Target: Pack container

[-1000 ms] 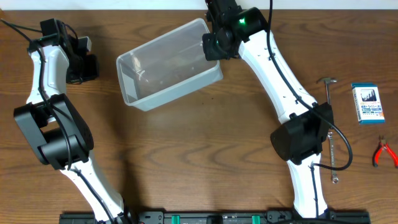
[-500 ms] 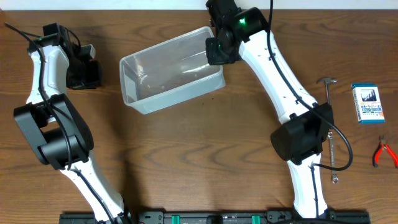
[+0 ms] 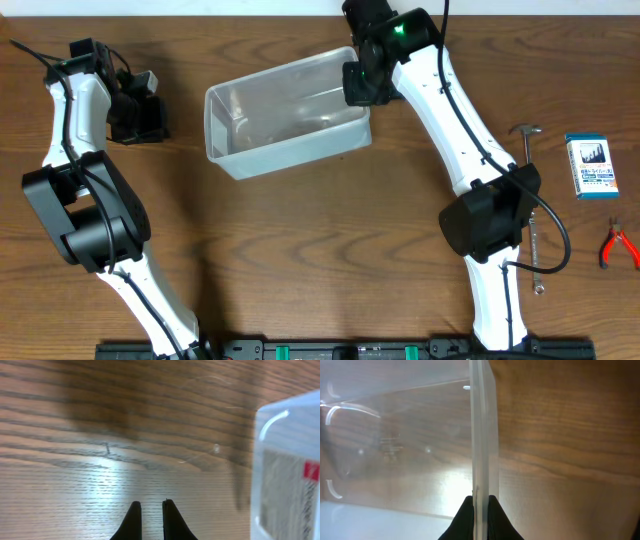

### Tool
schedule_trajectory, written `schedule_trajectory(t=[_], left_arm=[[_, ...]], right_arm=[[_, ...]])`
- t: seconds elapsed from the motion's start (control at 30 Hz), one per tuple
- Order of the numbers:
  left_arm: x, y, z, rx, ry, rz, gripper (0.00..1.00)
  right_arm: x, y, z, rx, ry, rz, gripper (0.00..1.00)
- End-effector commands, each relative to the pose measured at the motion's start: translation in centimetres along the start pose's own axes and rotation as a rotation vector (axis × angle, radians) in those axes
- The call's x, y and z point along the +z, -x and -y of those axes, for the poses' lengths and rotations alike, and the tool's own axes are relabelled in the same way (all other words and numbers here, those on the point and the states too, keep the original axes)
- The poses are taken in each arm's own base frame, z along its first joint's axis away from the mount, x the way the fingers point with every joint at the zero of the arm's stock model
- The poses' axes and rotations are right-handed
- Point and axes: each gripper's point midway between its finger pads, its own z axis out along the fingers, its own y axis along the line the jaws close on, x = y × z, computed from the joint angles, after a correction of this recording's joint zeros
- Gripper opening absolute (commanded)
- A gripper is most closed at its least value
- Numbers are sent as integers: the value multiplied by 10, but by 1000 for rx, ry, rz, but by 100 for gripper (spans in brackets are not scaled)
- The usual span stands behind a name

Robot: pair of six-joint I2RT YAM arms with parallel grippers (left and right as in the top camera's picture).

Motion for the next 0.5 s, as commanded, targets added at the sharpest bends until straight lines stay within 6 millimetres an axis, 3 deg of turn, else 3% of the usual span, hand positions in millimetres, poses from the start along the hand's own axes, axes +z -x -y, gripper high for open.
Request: schedule_trajectory(t=[0.0, 0.2, 0.47], left_arm=[[1, -3, 12, -15, -81, -6, 6], [-13, -5, 28, -15, -147, 8, 6], [-66, 7, 51, 40, -173, 147, 6]], right_arm=[[-31, 9, 0, 22, 24, 68, 1], [-31, 11, -1, 22, 27, 76, 1], [-31, 16, -2, 22, 34, 93, 1]])
